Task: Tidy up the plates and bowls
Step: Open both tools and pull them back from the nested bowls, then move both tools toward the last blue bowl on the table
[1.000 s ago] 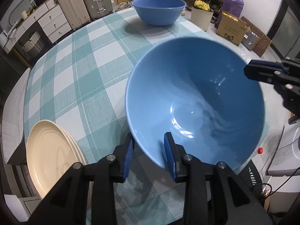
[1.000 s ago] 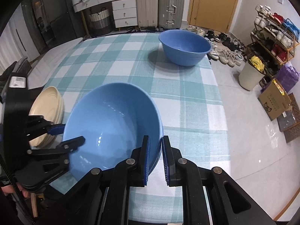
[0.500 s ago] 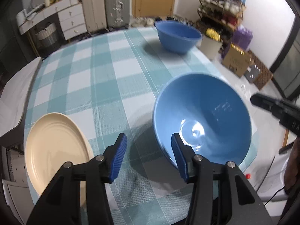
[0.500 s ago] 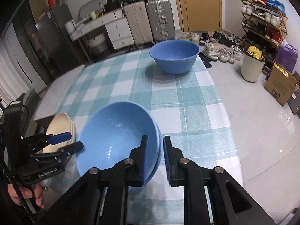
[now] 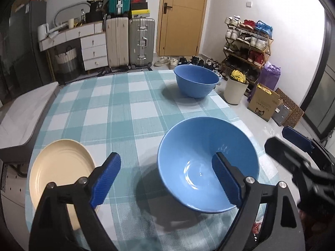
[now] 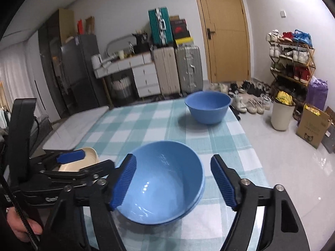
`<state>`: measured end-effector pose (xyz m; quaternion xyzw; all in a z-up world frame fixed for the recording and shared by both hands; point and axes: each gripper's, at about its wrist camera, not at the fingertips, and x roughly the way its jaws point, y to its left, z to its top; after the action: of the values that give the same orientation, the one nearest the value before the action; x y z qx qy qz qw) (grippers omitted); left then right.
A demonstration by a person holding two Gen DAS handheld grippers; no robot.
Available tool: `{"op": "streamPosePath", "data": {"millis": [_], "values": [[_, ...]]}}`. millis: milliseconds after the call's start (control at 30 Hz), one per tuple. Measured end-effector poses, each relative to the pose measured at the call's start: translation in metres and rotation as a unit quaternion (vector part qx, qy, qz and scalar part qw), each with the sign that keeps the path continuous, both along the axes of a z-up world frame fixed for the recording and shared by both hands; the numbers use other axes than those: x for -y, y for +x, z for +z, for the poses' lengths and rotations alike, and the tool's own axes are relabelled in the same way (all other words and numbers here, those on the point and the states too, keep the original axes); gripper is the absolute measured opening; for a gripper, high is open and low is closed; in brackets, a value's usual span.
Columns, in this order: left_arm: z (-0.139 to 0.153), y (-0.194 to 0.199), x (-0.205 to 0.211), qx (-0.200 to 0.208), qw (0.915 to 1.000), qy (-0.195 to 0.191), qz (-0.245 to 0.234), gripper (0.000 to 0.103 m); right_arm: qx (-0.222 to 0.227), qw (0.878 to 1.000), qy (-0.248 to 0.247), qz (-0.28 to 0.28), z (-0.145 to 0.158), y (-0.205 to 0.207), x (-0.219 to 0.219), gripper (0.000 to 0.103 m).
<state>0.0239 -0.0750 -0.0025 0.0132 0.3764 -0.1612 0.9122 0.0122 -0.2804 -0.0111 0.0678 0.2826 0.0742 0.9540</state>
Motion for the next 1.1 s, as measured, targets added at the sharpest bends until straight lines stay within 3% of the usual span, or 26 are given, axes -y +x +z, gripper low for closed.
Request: {"op": "streamPosePath", "data": {"millis": [233,467,1100], "values": [[-0.016,0.002,0.001,0.002,0.9989,0.003,0.046,0.098,-0.004,1.000,0.015,0.008,-0.022,-0.005,0.006,0.090],[-0.018,-0.003,0.013,0.028,0.9957,0.063,0.061,0.103,-0.010,0.999,0.036,-0.001,-0.040,-0.007,0.020,0.096],[0.004,-0.034,0.007,0.035,0.9977,0.036,0.046,0.103,-0.023,0.997,0.069,-0.035,-0.025,-0.020,0.031,0.096]]}}
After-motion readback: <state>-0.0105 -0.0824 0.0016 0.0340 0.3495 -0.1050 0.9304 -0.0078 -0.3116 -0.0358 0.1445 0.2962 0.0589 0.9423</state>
